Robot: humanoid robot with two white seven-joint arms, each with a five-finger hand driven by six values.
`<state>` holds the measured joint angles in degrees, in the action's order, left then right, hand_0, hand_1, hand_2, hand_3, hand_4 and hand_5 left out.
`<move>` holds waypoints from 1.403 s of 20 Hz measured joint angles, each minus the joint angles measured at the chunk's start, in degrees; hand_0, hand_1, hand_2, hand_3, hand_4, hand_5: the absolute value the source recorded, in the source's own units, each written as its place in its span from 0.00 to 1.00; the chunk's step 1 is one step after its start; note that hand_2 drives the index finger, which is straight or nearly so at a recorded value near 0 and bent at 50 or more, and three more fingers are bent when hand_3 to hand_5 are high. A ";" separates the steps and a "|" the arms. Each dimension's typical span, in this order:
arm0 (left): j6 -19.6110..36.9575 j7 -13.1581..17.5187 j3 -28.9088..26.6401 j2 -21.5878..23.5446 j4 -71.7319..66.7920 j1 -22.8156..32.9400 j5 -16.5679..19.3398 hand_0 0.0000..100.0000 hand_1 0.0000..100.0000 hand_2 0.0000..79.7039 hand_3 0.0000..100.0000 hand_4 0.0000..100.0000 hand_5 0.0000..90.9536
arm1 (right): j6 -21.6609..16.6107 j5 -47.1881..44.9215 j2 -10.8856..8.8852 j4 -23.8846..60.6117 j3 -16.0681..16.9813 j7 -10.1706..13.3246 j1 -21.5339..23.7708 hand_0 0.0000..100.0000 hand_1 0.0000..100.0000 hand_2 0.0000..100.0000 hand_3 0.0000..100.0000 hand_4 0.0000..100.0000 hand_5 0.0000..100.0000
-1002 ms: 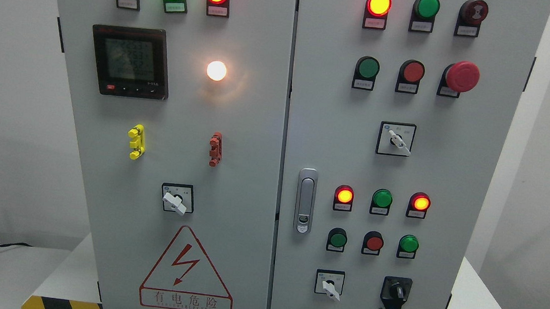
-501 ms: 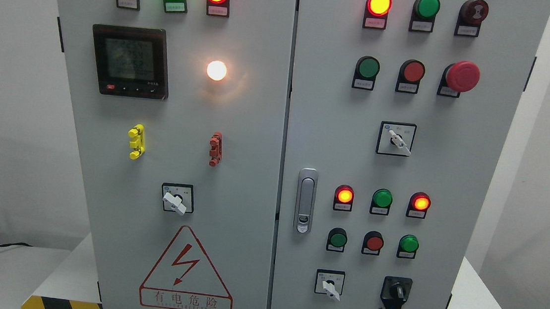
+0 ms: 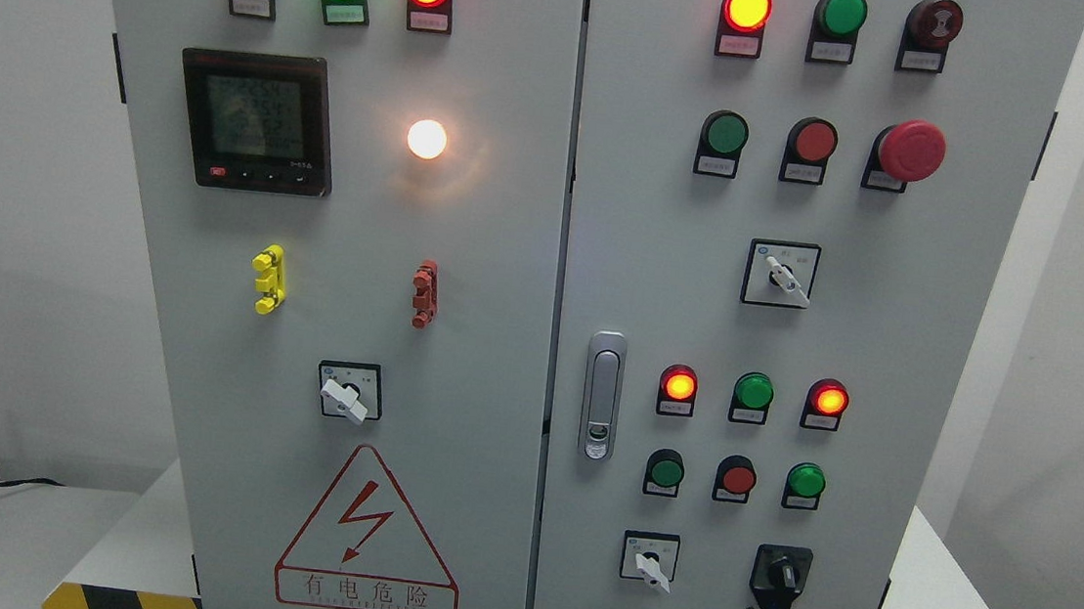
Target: Trip black knob to open circuit
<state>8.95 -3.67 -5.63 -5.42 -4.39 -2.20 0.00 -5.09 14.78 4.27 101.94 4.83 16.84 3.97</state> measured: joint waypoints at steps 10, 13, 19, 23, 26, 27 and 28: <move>0.00 0.00 0.00 0.00 0.01 0.00 0.00 0.12 0.39 0.00 0.00 0.00 0.00 | 1.24 0.04 0.23 -3.17 -0.52 0.02 -2.96 0.41 0.73 0.38 0.78 0.85 0.99; 0.00 0.00 0.00 0.00 0.01 0.00 0.00 0.12 0.39 0.00 0.00 0.00 0.00 | 2.09 -0.06 0.28 -4.07 -0.67 0.03 -3.38 0.41 0.73 0.39 0.79 0.85 0.99; 0.00 0.00 0.00 0.00 0.01 0.00 0.00 0.12 0.39 0.00 0.00 0.00 0.00 | 2.43 -0.36 0.54 -6.05 -0.74 0.12 -5.46 0.43 0.71 0.43 0.82 0.86 0.99; 0.00 0.00 0.00 0.00 0.00 0.00 0.00 0.12 0.39 0.00 0.00 0.00 0.00 | 1.95 -0.59 0.65 -7.02 -0.76 -0.24 -6.65 0.44 0.70 0.43 0.83 0.86 0.99; 0.00 0.00 0.00 0.00 0.00 0.00 0.00 0.12 0.39 0.00 0.00 0.00 0.00 | 1.89 -0.70 0.72 -7.57 -0.75 -0.34 -7.79 0.44 0.70 0.43 0.83 0.86 0.99; 0.00 0.00 0.00 0.00 0.00 0.00 0.00 0.12 0.39 0.00 0.00 0.00 0.00 | 1.89 -0.74 0.74 -7.73 -0.74 -0.35 -8.11 0.44 0.70 0.43 0.83 0.86 0.99; 0.00 0.00 0.00 0.00 0.00 0.00 0.00 0.12 0.39 0.00 0.00 0.00 0.00 | 1.88 -0.77 0.75 -7.91 -0.73 -0.36 -8.43 0.44 0.70 0.43 0.83 0.86 0.99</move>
<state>8.95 -3.67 -5.62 -5.42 -4.39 -2.20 0.00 -3.21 14.01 5.02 94.03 4.11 16.47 -4.45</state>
